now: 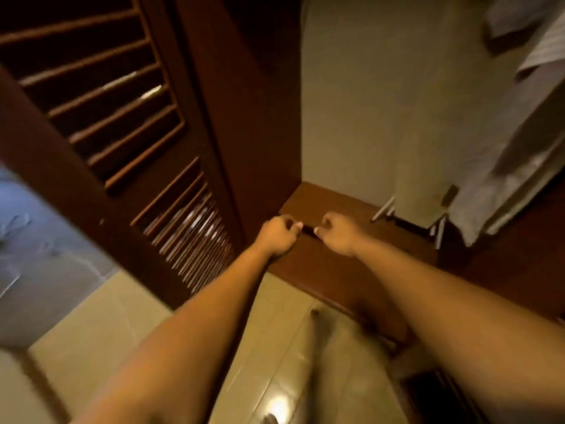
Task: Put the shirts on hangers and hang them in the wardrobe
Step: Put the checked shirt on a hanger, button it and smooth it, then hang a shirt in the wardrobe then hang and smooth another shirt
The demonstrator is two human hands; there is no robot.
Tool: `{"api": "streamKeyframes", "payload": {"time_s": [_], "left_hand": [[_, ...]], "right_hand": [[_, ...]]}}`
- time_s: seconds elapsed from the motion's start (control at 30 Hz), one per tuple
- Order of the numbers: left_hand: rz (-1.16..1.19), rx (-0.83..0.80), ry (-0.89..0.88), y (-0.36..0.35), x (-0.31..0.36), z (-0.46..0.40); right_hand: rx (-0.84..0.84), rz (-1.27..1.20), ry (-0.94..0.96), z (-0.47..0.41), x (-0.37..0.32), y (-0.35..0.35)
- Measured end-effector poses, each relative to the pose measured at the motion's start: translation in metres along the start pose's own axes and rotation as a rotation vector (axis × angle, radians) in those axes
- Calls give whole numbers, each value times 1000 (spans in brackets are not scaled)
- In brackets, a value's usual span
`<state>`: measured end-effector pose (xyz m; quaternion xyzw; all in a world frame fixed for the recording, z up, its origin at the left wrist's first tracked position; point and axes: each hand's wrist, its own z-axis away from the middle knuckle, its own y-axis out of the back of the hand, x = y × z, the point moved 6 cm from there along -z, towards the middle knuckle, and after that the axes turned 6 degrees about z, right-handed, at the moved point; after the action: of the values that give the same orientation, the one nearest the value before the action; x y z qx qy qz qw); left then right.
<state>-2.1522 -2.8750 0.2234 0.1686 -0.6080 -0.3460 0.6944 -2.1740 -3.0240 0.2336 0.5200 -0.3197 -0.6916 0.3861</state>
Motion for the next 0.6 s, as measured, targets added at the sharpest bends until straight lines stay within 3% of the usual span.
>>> {"api": "streamKeyframes", "payload": {"time_s": [0.13,0.23,0.6], "left_hand": [[77,-20,265,-11,-131,78],[129,60,406,12,-200,121],[194,365,611,199,-411,179]], "right_hand": [[-239,46,81,26,-43,-133],[-341,69,156,41,-92,-198],[-478,92,370,37,-346,-355]]}}
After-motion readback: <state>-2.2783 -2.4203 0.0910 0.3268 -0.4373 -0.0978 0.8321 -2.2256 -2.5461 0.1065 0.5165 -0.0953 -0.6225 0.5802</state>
